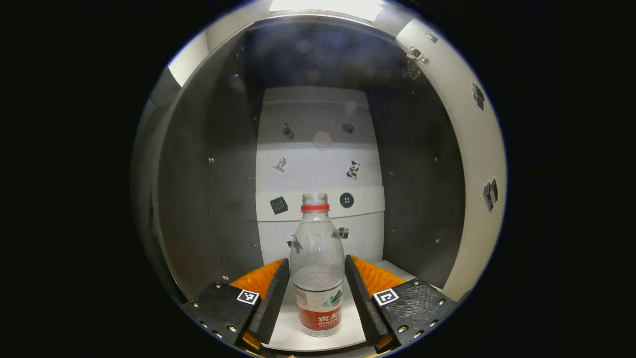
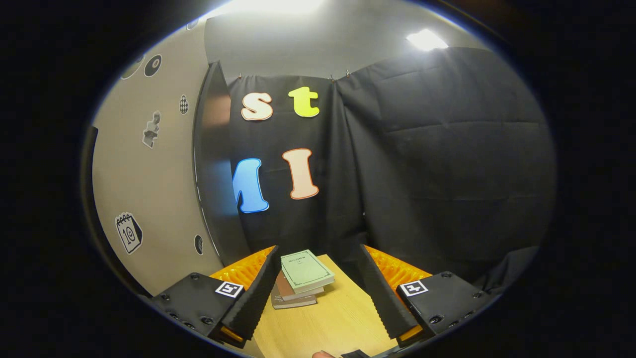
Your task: Open the cabinet door with the right hand, grasp the bottle in the cabinet with the left hand and place it on the coaster, then close the cabinet door with the right hand.
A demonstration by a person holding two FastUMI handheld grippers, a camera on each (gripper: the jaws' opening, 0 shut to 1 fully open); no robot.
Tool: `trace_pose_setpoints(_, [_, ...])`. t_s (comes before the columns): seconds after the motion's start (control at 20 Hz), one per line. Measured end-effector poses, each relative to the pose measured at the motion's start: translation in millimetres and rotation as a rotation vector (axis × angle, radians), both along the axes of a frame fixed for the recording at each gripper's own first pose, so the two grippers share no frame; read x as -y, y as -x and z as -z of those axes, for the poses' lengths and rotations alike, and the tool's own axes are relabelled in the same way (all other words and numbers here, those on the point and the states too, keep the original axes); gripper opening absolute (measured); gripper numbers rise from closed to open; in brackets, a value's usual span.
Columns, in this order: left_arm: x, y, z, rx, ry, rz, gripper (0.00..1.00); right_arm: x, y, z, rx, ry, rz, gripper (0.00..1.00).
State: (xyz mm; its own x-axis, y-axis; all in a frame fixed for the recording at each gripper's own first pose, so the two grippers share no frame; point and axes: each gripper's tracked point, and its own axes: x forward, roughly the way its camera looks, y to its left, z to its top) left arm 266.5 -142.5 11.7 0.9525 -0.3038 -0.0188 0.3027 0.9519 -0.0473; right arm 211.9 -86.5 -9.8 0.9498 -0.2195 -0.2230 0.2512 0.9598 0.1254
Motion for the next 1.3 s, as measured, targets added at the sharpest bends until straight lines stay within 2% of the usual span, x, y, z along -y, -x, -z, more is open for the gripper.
trace_pose_setpoints(0.05, [-1, 4, -4, 0.010, -0.002, 0.000, 0.60, 1, 1, 0, 0.002, -0.005, -0.005, 0.98])
trace_pose_setpoints(0.2, [1, 13, -16, 0.022, -0.001, 0.009, 0.62, 3, 3, -4, 0.015, -0.016, -0.024, 0.98])
trace_pose_setpoints(0.25, [1, 18, -18, 0.019, 0.006, 0.010, 0.62, 4, 3, -5, 0.020, -0.018, -0.031, 0.93])
trace_pose_setpoints(0.3, [2, 21, -18, 0.012, 0.016, 0.015, 0.59, 4, 5, -6, 0.024, -0.019, -0.039, 0.98])
trace_pose_setpoints(0.4, [0, 34, -21, 0.001, 0.033, 0.010, 0.60, 6, 9, -8, 0.026, -0.020, -0.060, 0.98])
trace_pose_setpoints(0.85, [-33, 103, -45, 0.021, 0.063, -0.072, 0.58, 12, 23, -17, 0.055, -0.022, -0.169, 0.98])
trace_pose_setpoints(1.0, [-46, 130, -42, 0.014, 0.051, -0.107, 0.60, 8, 24, -20, 0.070, -0.026, -0.219, 0.98])
trace_pose_setpoints(1.3, [-68, 186, -25, -0.013, 0.041, -0.182, 0.58, -3, 30, -14, 0.078, -0.016, -0.310, 0.98])
